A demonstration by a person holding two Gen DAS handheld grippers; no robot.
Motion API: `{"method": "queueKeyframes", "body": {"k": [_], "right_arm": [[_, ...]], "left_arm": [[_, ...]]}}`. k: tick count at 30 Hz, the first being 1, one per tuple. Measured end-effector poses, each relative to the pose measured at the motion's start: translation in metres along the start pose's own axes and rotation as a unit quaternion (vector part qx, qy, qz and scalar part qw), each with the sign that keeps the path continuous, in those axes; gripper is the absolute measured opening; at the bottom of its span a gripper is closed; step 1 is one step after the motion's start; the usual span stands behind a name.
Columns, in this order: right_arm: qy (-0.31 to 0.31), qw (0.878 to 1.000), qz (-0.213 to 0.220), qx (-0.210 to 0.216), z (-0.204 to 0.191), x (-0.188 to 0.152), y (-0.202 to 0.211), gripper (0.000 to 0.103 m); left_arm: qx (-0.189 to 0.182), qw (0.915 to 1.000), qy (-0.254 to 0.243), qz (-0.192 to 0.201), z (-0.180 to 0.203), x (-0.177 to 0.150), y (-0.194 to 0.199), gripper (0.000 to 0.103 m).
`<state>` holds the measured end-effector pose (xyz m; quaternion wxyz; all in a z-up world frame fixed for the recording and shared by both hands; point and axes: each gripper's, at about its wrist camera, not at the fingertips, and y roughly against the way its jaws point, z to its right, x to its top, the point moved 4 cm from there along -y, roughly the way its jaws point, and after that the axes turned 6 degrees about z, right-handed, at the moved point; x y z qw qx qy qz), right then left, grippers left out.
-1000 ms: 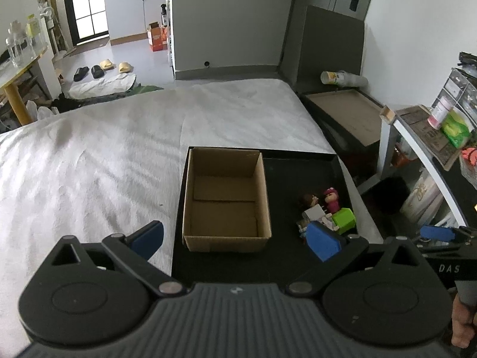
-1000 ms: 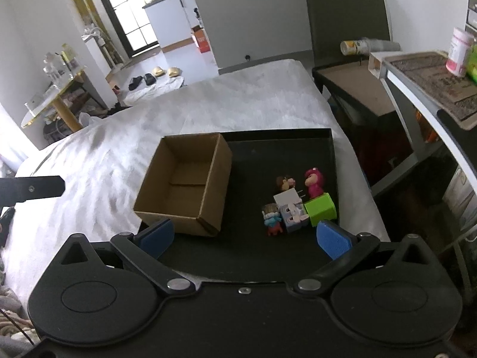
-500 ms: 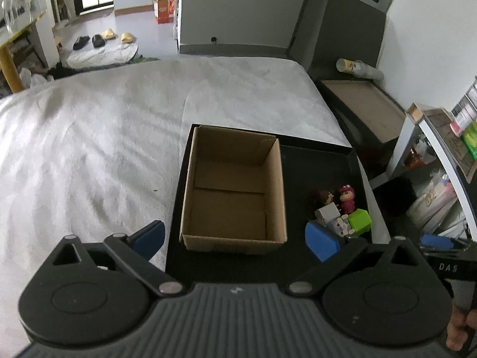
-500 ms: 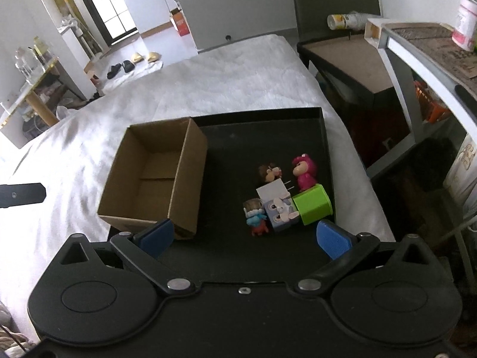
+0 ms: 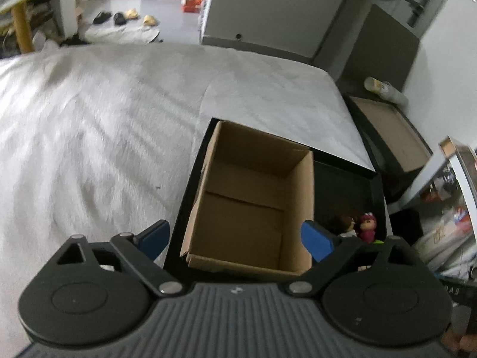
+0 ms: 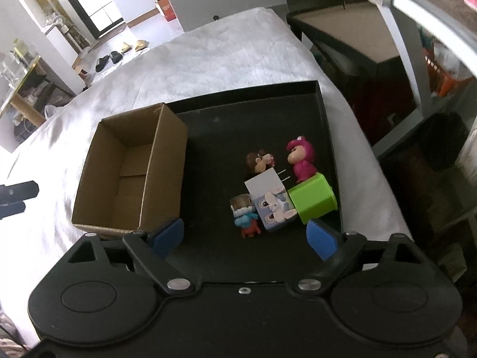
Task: Organize rigid objects
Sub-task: 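Grasp the cardboard box wall with the left tool while right tool approaches toys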
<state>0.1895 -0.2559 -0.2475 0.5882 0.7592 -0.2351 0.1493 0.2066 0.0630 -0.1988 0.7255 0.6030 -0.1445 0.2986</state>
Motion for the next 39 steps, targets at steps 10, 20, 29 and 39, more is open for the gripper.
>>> {"method": "queueKeyframes", "body": {"k": [10, 20, 29, 39], "right_arm": [[-0.070, 0.997, -0.037, 0.019, 0.020, -0.003, -0.042, 0.075], [-0.094, 0.994, -0.056, 0.001, 0.028, -0.005, -0.077, 0.069], [-0.159, 0.985, -0.059, -0.021, 0.037, -0.013, -0.097, 0.068], [-0.222, 0.972, -0.045, -0.060, 0.054, -0.019, -0.108, 0.067]], "left_arm": [[0.014, 0.9948, 0.091, -0.043, -0.038, -0.023, -0.037, 0.066], [0.010, 0.9897, 0.135, -0.047, -0.058, -0.036, -0.062, 0.054], [0.014, 0.9885, 0.142, -0.051, -0.061, -0.046, -0.078, 0.046], [0.010, 0.9890, 0.143, -0.035, -0.069, -0.049, -0.082, 0.020]]}}
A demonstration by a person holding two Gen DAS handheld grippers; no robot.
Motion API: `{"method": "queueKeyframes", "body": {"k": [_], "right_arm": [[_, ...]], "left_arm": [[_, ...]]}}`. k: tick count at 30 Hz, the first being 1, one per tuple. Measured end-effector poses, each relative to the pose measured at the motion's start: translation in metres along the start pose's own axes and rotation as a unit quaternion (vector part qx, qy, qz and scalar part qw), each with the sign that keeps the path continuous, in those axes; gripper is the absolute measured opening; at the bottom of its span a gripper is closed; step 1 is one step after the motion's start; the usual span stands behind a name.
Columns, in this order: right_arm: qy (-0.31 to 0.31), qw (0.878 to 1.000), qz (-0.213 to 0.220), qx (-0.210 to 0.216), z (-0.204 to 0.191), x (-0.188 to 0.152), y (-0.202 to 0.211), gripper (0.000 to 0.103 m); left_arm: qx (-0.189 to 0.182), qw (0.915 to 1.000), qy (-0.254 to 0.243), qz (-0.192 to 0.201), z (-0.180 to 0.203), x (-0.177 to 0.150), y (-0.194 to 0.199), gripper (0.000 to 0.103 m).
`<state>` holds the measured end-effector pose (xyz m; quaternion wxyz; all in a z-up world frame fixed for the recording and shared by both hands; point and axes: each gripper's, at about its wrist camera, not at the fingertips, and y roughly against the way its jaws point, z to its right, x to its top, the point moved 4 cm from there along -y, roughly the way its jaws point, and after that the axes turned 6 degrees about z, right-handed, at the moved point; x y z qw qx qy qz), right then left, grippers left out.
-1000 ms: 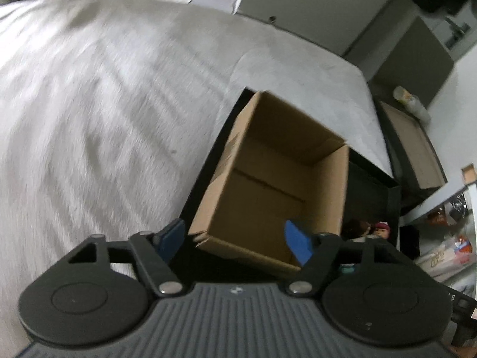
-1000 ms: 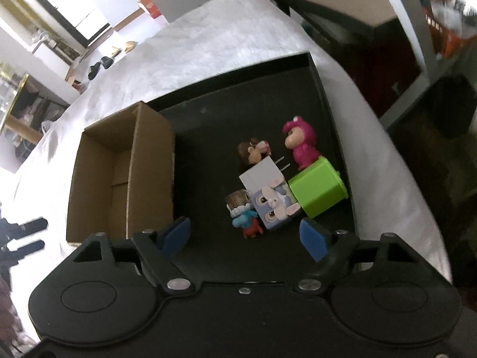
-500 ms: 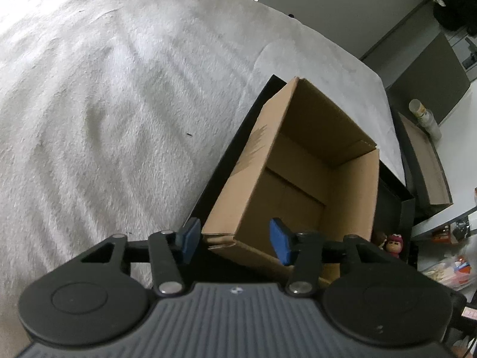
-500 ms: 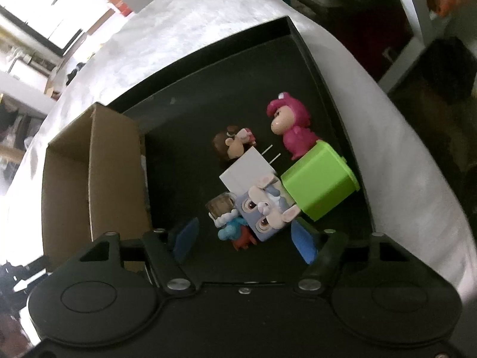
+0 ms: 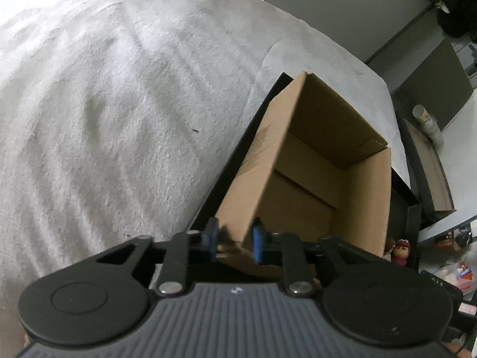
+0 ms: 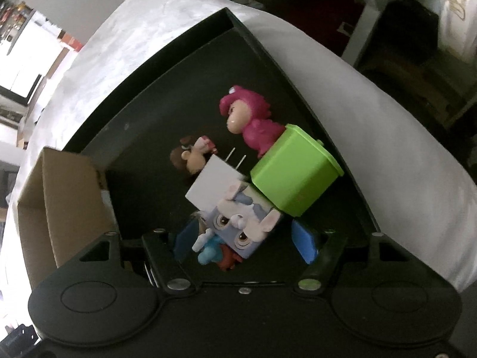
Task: Organize rigid objects
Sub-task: 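Grasp the cardboard box wall with the left tool while right tool approaches toys, then grasp the blue-white bunny cube with the right tool and lift it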
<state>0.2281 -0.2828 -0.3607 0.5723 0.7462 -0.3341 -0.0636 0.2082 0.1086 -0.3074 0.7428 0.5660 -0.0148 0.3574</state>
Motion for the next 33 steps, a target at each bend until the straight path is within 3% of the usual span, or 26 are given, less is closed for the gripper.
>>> {"method": "queueKeyframes", "body": {"k": [8, 13, 20, 27, 33], "right_arm": [[-0.018, 1.000, 0.012, -0.019, 0.002, 0.003, -0.012, 0.066], [-0.023, 0.999, 0.003, -0.023, -0.001, -0.004, -0.014, 0.053], [0.002, 0.999, 0.003, -0.035, 0.002, -0.014, -0.006, 0.052], [0.064, 0.994, 0.015, -0.083, -0.005, -0.019, -0.011, 0.051], [0.097, 0.991, 0.042, -0.076, -0.012, -0.021, -0.013, 0.044]], "left_arm": [[-0.009, 0.9998, -0.019, 0.000, -0.002, -0.007, 0.006, 0.019], [-0.019, 0.9994, -0.026, -0.010, -0.003, -0.013, 0.010, 0.019], [-0.020, 0.9995, -0.019, -0.015, -0.010, -0.017, 0.012, 0.019], [-0.012, 0.9995, -0.024, -0.015, -0.011, -0.017, 0.011, 0.018], [-0.001, 0.9999, -0.017, -0.001, -0.010, -0.013, 0.008, 0.018]]}}
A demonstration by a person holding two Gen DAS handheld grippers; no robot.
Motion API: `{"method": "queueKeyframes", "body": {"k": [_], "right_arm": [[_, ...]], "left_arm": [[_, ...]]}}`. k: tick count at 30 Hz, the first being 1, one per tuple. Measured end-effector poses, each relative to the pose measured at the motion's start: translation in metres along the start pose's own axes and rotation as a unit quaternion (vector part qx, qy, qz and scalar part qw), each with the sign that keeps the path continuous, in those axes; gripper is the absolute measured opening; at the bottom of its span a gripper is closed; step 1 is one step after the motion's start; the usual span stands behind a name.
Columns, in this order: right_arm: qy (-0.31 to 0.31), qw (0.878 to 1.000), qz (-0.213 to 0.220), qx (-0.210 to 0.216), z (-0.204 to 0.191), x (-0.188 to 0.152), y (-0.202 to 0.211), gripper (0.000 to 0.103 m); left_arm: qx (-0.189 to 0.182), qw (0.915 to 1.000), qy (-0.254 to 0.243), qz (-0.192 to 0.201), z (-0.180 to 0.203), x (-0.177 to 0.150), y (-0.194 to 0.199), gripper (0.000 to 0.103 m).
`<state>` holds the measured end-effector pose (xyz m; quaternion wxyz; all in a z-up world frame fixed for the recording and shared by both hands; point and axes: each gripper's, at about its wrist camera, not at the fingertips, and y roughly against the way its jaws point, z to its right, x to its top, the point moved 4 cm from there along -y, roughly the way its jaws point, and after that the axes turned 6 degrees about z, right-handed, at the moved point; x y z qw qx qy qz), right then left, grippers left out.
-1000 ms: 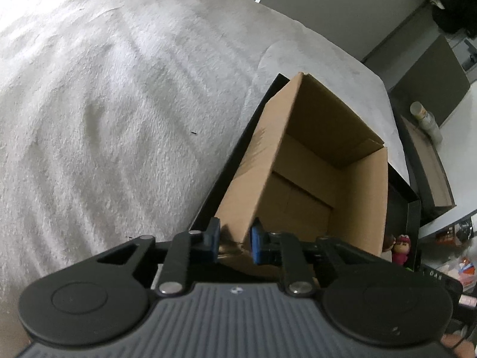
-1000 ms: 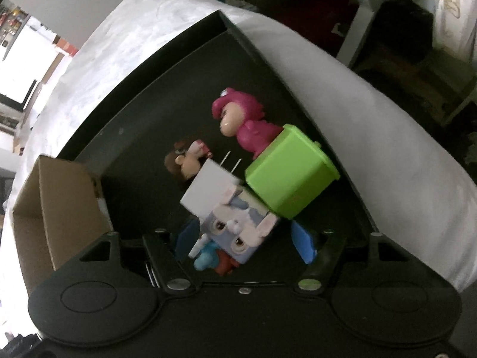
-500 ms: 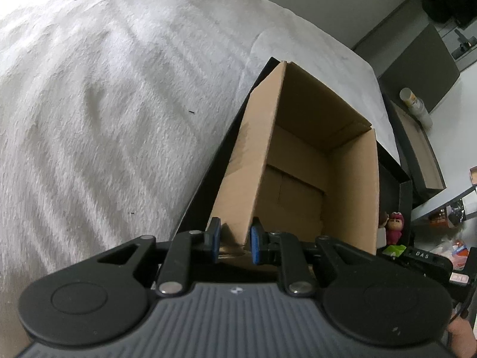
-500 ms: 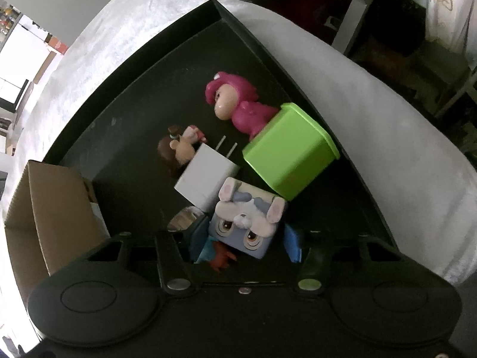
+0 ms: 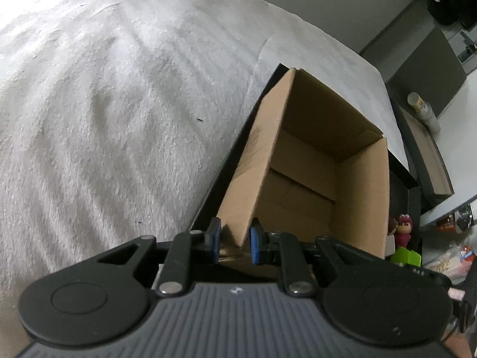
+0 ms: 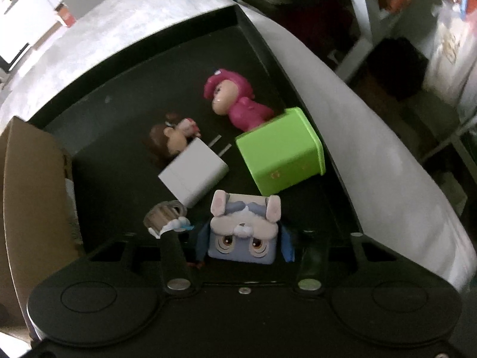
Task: Organize rigid objects
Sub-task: 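Grasp the blue-white bunny cube with the right tool and lift it, then carry the bunny cube into the cardboard box and open the right tool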
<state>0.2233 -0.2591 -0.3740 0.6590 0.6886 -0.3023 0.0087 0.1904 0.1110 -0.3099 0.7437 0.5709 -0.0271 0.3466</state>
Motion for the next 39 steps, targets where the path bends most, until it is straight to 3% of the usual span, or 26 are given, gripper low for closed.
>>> {"method": "queueKeyframes", "body": {"k": [14, 28, 39], "right_arm": [[0.009, 0.998, 0.023, 0.065, -0.006, 0.003, 0.039, 0.043], [0.074, 0.984, 0.075, 0.142, -0.060, 0.028, 0.091, 0.043], [0.115, 0.973, 0.097, 0.176, -0.105, 0.043, 0.110, 0.043]], "left_arm": [[0.023, 0.9997, -0.004, 0.009, 0.005, 0.000, -0.001, 0.018], [0.032, 0.9994, -0.013, 0.008, 0.011, -0.002, -0.001, 0.018], [0.020, 0.9995, -0.011, -0.022, 0.014, -0.003, -0.005, 0.018]]}}
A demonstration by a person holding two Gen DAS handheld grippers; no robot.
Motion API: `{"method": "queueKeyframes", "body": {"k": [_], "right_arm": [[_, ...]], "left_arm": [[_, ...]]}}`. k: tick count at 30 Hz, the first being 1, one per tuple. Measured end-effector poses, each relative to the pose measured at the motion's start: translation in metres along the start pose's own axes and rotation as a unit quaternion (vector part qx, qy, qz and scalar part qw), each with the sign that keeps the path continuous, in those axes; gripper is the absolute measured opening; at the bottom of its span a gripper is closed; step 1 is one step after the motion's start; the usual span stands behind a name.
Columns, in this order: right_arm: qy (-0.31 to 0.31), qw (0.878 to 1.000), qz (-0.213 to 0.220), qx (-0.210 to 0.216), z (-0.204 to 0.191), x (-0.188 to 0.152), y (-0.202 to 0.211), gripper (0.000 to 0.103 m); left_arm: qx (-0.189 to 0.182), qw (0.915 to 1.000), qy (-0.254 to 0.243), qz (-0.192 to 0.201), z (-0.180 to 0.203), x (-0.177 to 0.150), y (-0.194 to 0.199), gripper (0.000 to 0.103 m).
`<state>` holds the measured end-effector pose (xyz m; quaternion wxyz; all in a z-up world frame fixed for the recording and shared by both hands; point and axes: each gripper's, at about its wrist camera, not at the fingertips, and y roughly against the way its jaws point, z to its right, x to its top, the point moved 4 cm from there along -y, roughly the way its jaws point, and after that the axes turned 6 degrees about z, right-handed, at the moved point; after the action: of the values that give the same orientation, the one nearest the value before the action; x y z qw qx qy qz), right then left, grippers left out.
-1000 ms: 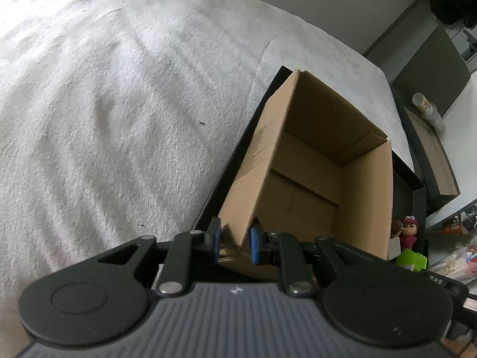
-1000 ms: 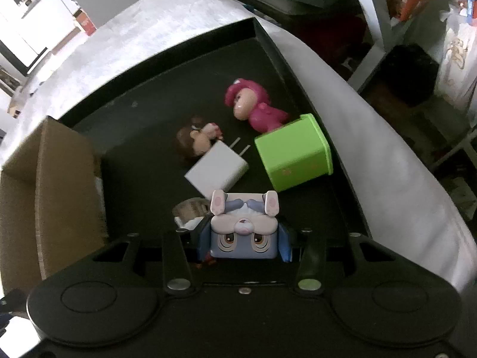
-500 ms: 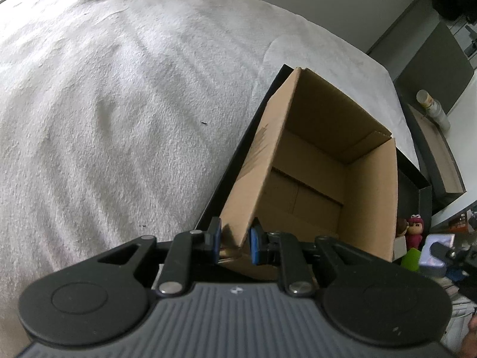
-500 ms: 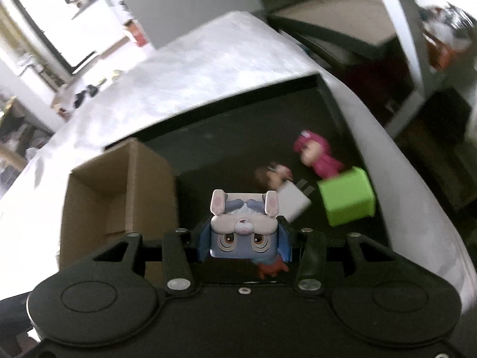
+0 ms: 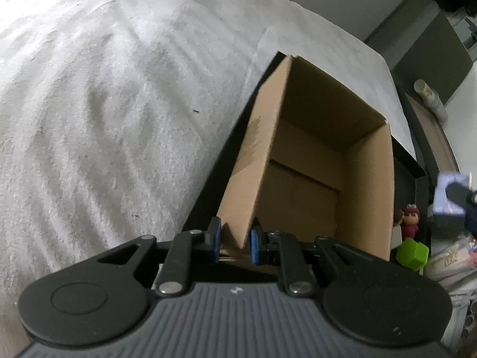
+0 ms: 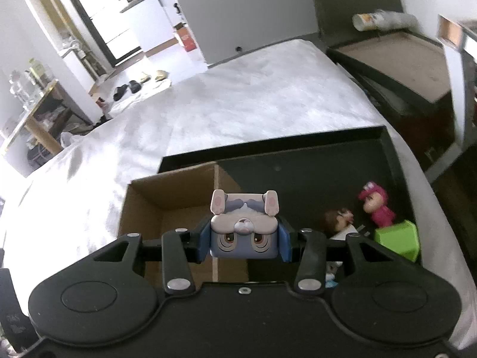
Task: Organize rigid objects
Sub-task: 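Carry the bunny cube into the cardboard box and open the right tool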
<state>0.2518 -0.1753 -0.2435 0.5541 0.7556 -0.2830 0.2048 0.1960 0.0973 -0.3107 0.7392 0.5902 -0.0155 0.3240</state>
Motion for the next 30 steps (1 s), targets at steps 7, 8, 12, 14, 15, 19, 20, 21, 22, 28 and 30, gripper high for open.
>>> {"method": "queueKeyframes", "body": {"k": [7, 8, 12, 14, 15, 19, 20, 21, 22, 28, 30], "right_arm": [[0.022, 0.999, -0.009, 0.022, -0.025, 0.005, -0.011, 0.043], [0.026, 0.999, -0.010, 0.026, -0.029, 0.005, -0.013, 0.043], [0.042, 0.998, -0.016, 0.039, -0.045, 0.006, -0.021, 0.043], [0.046, 0.998, -0.020, 0.044, -0.053, 0.005, -0.025, 0.043], [0.050, 0.997, -0.023, 0.047, -0.056, 0.004, -0.027, 0.043], [0.067, 0.996, -0.034, 0.057, -0.073, 0.000, -0.036, 0.044], [0.071, 0.995, -0.037, 0.060, -0.077, -0.002, -0.038, 0.044], [0.074, 0.995, -0.039, 0.062, -0.081, -0.004, -0.040, 0.044], [0.077, 0.994, -0.041, 0.063, -0.084, -0.004, -0.042, 0.044], [0.088, 0.993, -0.053, 0.064, -0.099, -0.004, -0.060, 0.044], [0.095, 0.992, -0.055, 0.061, -0.103, -0.004, -0.067, 0.044]], "left_arm": [[-0.004, 0.9999, -0.010, -0.007, 0.002, -0.001, -0.002, 0.018], [-0.004, 0.9999, -0.012, -0.008, 0.002, -0.001, -0.001, 0.018], [-0.003, 0.9995, -0.031, -0.004, 0.005, -0.002, -0.001, 0.018], [-0.007, 0.9994, -0.034, -0.006, 0.007, -0.002, -0.001, 0.018], [-0.008, 0.9994, -0.033, -0.008, 0.007, -0.003, -0.001, 0.018], [-0.011, 0.9994, -0.029, -0.012, 0.006, -0.003, -0.002, 0.018], [-0.012, 0.9995, -0.028, -0.013, 0.006, -0.003, -0.002, 0.018], [-0.012, 0.9995, -0.026, -0.014, 0.006, -0.003, -0.003, 0.018], [-0.013, 0.9995, -0.023, -0.015, 0.006, -0.003, -0.003, 0.018], [-0.016, 0.9996, -0.012, -0.018, 0.003, -0.002, -0.005, 0.018], [-0.017, 0.9996, -0.010, -0.019, 0.003, -0.001, -0.005, 0.018]]}}
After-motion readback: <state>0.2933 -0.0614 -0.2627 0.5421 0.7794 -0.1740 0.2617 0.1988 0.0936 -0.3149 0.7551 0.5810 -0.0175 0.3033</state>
